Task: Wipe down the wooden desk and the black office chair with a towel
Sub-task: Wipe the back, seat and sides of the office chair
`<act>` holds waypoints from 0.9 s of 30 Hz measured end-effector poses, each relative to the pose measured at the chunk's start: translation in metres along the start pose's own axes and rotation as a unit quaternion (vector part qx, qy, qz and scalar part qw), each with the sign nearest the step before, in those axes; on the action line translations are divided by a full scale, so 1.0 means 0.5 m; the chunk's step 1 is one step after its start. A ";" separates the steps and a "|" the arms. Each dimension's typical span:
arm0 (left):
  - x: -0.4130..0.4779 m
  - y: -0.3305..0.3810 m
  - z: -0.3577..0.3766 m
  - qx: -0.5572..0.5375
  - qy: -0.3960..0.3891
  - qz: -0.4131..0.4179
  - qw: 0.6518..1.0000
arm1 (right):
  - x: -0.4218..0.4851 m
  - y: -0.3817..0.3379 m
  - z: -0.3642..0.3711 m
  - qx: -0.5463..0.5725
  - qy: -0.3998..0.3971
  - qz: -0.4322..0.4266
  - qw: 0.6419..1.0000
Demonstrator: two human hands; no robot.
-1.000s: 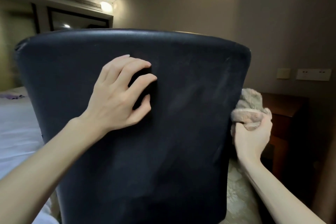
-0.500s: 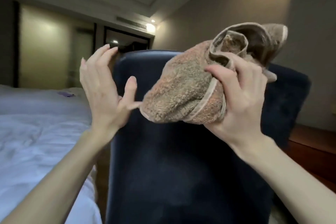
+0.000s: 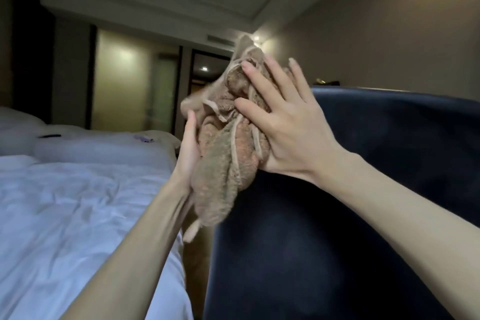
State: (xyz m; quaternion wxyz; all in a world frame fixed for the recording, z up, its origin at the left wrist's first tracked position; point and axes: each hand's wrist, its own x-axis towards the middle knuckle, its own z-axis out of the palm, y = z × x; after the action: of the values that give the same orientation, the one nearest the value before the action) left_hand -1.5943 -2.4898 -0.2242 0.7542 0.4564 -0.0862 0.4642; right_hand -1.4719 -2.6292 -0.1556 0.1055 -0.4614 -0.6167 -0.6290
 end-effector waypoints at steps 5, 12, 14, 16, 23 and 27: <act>-0.015 -0.002 -0.016 -0.086 -0.126 -0.015 0.988 | -0.005 -0.039 0.028 0.031 0.035 -0.001 0.999; -0.005 0.007 -0.099 -0.097 -0.191 -0.115 0.970 | -0.123 -0.185 0.101 0.103 -0.051 -0.041 0.993; -0.013 -0.013 -0.119 -0.106 -0.201 -0.108 0.968 | -0.180 -0.221 0.122 0.123 -0.074 -0.040 0.989; -0.019 -0.022 -0.144 -0.089 -0.207 -0.115 0.968 | -0.245 -0.257 0.137 0.130 -0.107 -0.070 0.983; -0.018 -0.065 -0.199 -0.029 -0.124 -0.135 0.983 | -0.312 -0.256 0.118 0.091 -0.090 -0.203 0.971; -0.015 -0.066 -0.206 -0.058 -0.118 -0.149 0.980 | -0.167 -0.161 0.042 -0.007 0.062 -0.124 0.990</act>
State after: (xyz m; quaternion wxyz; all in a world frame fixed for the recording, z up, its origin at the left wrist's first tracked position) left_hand -1.6029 -2.4203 -0.3070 0.8245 0.4717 -0.1323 0.2834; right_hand -1.4727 -2.6298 -0.2734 0.0617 -0.3427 -0.6569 -0.6688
